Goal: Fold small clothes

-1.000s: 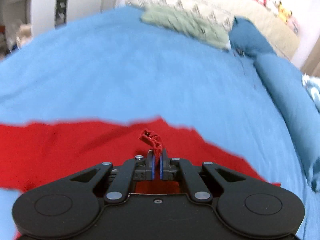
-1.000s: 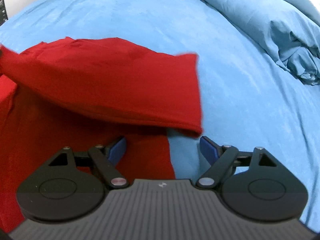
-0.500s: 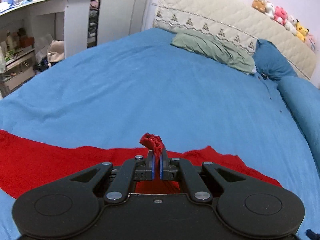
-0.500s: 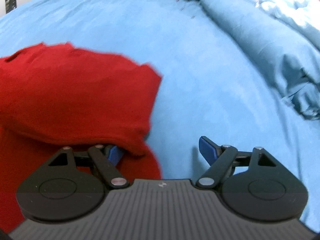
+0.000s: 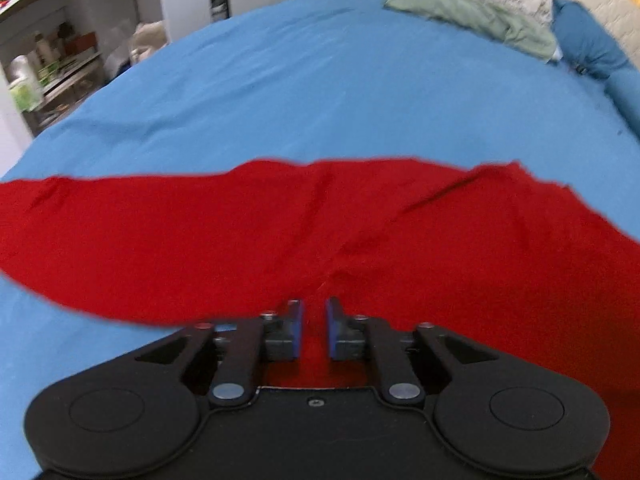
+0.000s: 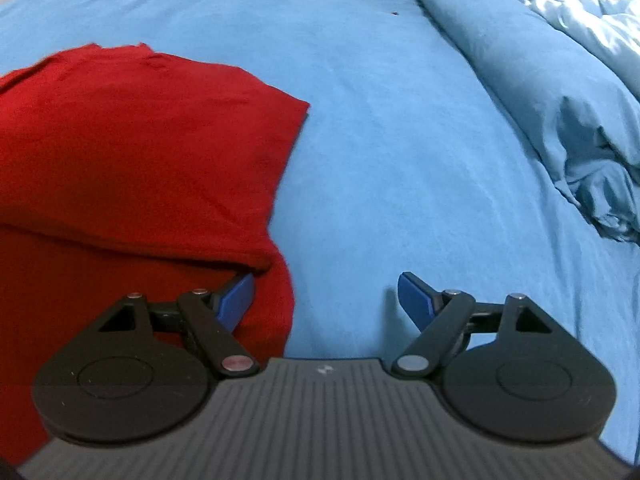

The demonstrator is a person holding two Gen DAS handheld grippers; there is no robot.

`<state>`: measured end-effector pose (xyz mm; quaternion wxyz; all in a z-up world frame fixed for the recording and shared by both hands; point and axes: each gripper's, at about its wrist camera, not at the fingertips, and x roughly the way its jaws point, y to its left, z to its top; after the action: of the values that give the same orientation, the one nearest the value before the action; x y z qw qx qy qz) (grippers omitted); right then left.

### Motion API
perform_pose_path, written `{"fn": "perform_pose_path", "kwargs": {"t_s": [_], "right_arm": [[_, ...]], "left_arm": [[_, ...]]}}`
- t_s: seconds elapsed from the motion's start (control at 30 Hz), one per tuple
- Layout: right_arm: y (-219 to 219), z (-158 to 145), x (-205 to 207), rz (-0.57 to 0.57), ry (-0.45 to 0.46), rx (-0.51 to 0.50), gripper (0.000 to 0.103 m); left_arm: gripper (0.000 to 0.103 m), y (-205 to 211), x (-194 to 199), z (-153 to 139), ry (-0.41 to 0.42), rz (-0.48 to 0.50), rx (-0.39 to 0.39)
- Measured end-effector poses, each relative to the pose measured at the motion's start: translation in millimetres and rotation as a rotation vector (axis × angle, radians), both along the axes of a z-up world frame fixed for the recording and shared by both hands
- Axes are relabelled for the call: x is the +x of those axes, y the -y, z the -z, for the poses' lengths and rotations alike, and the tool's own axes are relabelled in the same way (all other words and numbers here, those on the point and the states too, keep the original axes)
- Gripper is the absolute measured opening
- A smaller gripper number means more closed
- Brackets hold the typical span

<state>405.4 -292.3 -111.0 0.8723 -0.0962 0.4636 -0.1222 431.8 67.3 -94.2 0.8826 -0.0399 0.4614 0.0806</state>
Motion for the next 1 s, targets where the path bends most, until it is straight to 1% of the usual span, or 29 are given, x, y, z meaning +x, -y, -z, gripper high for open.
{"fn": "perform_pose_path", "kwargs": {"t_s": [0.03,0.07,0.1,0.13,0.2,0.27,0.33,0.4,0.43,0.47,0.5,0.53,0.6,0.67,0.73,0.8,0.87,0.9,0.93,1.0], "right_arm": [[-1,-5,-2,-0.019,0.008,0.021,0.095],[-2,-12,-5,-0.046,0.024,0.048,0.095],[-5,-19,-3,-0.075,0.040,0.073,0.095],[-10,-25,-1,-0.111,0.053,0.105,0.096],[-20,-32,8,-0.181,0.068,0.182,0.096],[-29,-28,19,-0.212,0.066,0.242,0.096],[-33,-12,32,-0.196,0.035,0.283,0.096],[-29,6,39,-0.122,-0.011,0.291,0.096],[-22,13,40,-0.081,-0.018,0.320,0.096],[-17,13,37,-0.056,0.002,0.356,0.096],[-15,9,37,-0.045,-0.003,0.362,0.096],[-16,5,38,-0.045,-0.012,0.357,0.096],[-15,-8,39,-0.074,0.022,0.379,0.096],[-20,-17,50,-0.119,0.049,0.387,0.096],[-19,-14,71,-0.136,0.041,0.371,0.096],[-10,-3,98,-0.128,0.028,0.381,0.095],[5,7,122,-0.084,0.037,0.370,0.094],[13,10,127,-0.070,0.042,0.391,0.095],[21,11,136,-0.052,0.055,0.404,0.094],[27,10,150,-0.042,0.054,0.403,0.094]], "left_arm": [[0.031,-1,-4,-2,-0.013,0.003,0.008],[0.036,0,-8,-4,-0.019,0.009,0.011],[0.038,1,-11,-10,-0.014,0.019,0.011],[0.042,3,-11,-15,-0.001,0.039,0.003],[0.044,11,-9,-20,0.012,0.089,-0.018],[0.044,24,-3,-21,0.020,0.138,-0.046],[0.045,36,6,-17,0.017,0.180,-0.064],[0.045,46,14,-11,0.013,0.206,-0.062],[0.045,50,17,-7,0.006,0.215,-0.062],[0.045,52,20,-3,-0.005,0.220,-0.064],[0.045,52,23,0,-0.015,0.223,-0.067],[0.045,54,25,4,-0.029,0.227,-0.068],[0.046,56,27,13,-0.057,0.236,-0.059],[0.058,58,25,18,-0.056,0.256,-0.054],[0.060,61,26,19,-0.058,0.270,-0.049],[0.060,63,27,21,-0.068,0.270,-0.039],[0.064,62,30,21,-0.076,0.257,-0.053],[0.065,63,32,21,-0.078,0.255,-0.061],[0.066,63,33,22,-0.079,0.254,-0.068],[0.067,62,34,23,-0.077,0.254,-0.069]]}}
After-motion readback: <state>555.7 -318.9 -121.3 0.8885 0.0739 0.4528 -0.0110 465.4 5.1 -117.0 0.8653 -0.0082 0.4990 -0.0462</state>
